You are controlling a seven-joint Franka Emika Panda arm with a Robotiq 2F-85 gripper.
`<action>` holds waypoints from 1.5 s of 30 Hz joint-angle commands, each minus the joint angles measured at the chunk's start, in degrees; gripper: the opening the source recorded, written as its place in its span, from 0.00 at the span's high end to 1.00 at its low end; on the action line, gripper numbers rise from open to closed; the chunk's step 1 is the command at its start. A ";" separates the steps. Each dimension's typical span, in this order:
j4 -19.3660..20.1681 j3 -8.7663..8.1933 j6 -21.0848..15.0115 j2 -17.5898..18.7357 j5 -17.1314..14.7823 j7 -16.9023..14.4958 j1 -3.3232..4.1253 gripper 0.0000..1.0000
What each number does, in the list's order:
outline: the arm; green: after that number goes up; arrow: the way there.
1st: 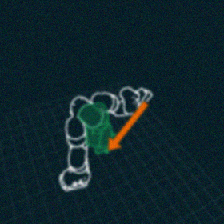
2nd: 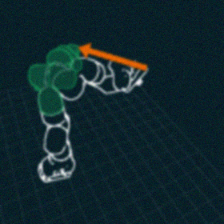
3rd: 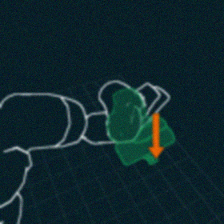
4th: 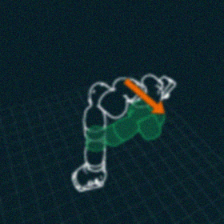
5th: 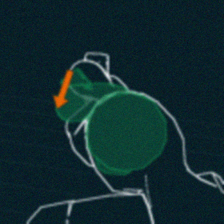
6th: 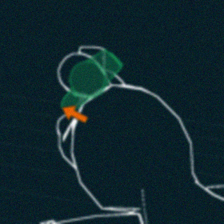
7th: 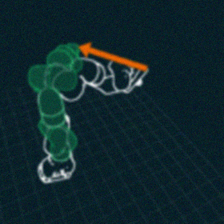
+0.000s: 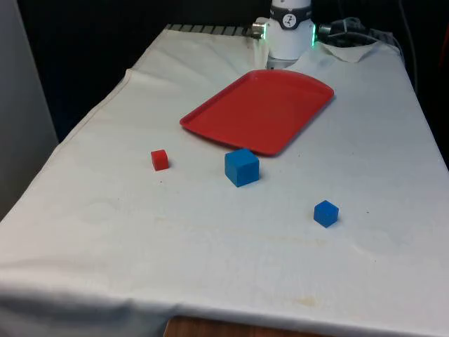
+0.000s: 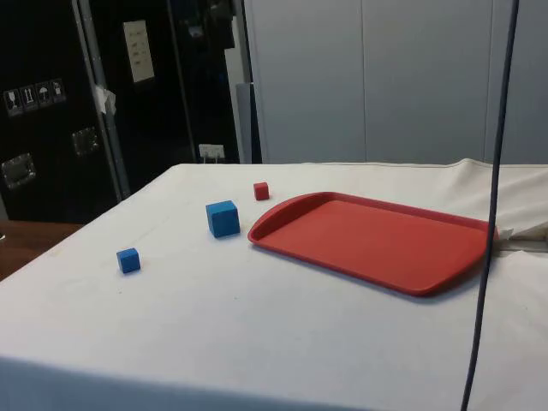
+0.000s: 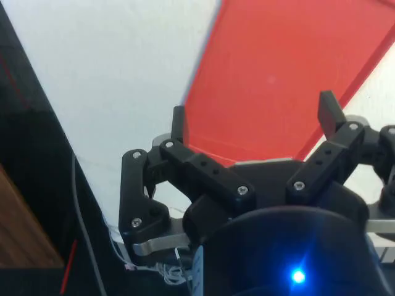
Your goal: Pick up the largest block and place it onto the tray.
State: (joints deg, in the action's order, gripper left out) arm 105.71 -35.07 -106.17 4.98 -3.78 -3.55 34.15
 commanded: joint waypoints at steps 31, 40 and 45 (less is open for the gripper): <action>1.83 1.78 -14.95 9.11 -1.32 1.20 0.06 0.00; 2.75 2.12 -19.88 12.26 -1.78 1.09 -0.06 0.00; 2.64 2.01 -20.80 13.41 -1.55 1.09 0.00 0.00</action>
State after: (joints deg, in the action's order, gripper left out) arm 108.35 -33.06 -126.97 18.39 -5.33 -2.46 34.15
